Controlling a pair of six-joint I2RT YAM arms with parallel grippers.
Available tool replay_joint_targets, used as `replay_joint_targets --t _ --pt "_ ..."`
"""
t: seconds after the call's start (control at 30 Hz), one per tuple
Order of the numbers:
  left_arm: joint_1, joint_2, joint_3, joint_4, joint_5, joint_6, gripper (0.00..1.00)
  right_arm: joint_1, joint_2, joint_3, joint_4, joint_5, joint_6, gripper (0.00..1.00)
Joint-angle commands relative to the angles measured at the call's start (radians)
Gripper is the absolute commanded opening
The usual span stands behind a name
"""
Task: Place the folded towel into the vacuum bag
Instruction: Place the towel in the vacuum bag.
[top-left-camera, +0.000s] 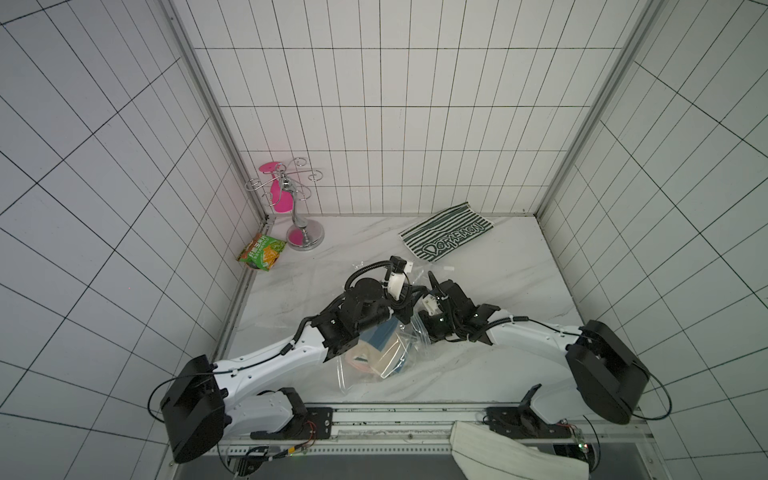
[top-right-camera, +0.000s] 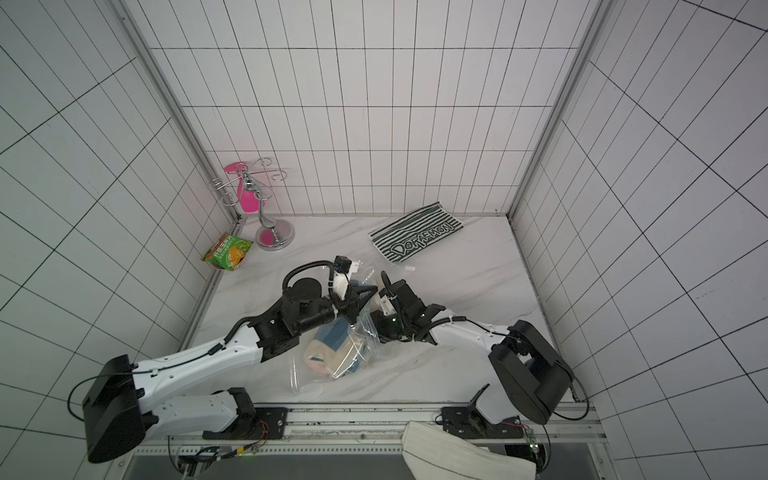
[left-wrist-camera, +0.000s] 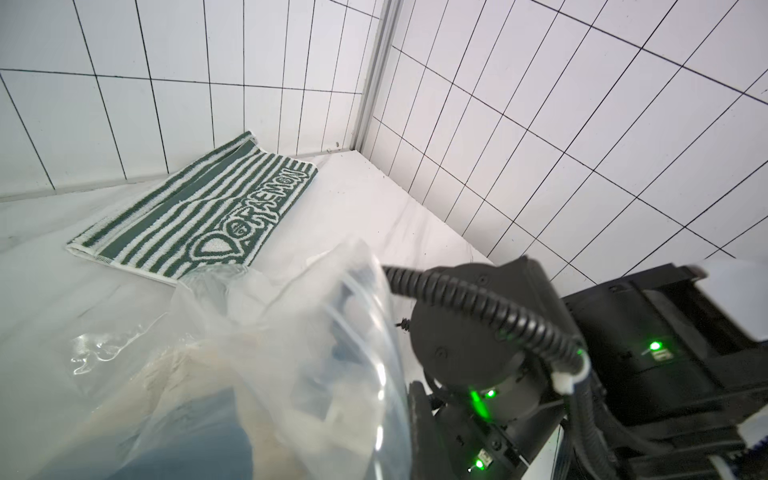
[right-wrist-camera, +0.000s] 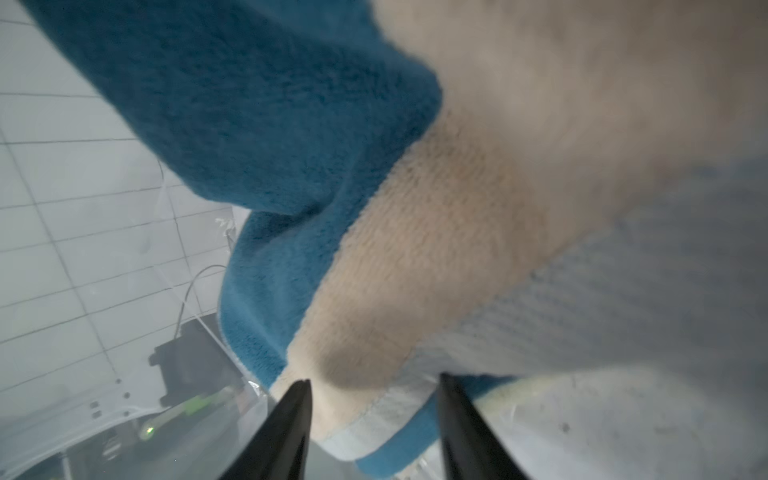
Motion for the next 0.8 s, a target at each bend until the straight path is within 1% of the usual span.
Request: replay_joint_targets --t 0.0,0.03,0.1,0.2,0.27,0.37,0.47,0.57,0.63,0.67,0.7,0.77 --pt "0.002 0.004 0.008 0.056 0.020 0.008 0.00 0.050 0.052 -0.053 0.267 -0.064 0.183 0.32" --pt "0.002 0.004 0.008 0.055 0.020 0.009 0.00 0.072 0.058 -0.053 0.310 -0.074 0.213 0.26" --pt "0.002 0.008 0.009 0.052 0.020 0.017 0.00 0.094 0.048 -0.036 0.308 -0.085 0.220 0.16" --pt "0.005 0.018 0.015 0.052 0.018 0.019 0.00 0.094 -0.015 -0.002 0.226 -0.082 0.178 0.08" --pt "0.007 0.024 0.022 0.052 0.021 0.019 0.00 0.091 -0.050 0.033 0.171 -0.093 0.150 0.06" --pt "0.013 0.023 0.029 0.052 0.022 0.019 0.00 0.095 -0.076 0.074 0.101 -0.094 0.109 0.06" --pt "0.025 0.024 0.033 0.051 0.019 0.019 0.00 0.100 -0.021 0.052 0.102 -0.116 0.110 0.07" --pt "0.039 0.022 0.034 0.051 0.024 0.018 0.00 0.128 0.058 0.026 0.067 -0.085 0.058 0.15" --pt "0.046 0.020 0.036 0.051 0.026 0.017 0.00 0.137 0.130 0.009 0.094 -0.087 0.054 0.25" --pt "0.048 0.019 0.036 0.050 0.029 0.016 0.00 0.137 0.160 0.002 0.124 -0.092 0.059 0.33" --pt "0.050 0.018 0.038 0.045 0.031 0.017 0.00 0.135 0.174 -0.009 0.162 -0.098 0.072 0.39" --pt "0.053 0.011 0.043 0.024 0.033 0.019 0.00 0.118 0.151 -0.021 0.191 -0.098 0.080 0.47"
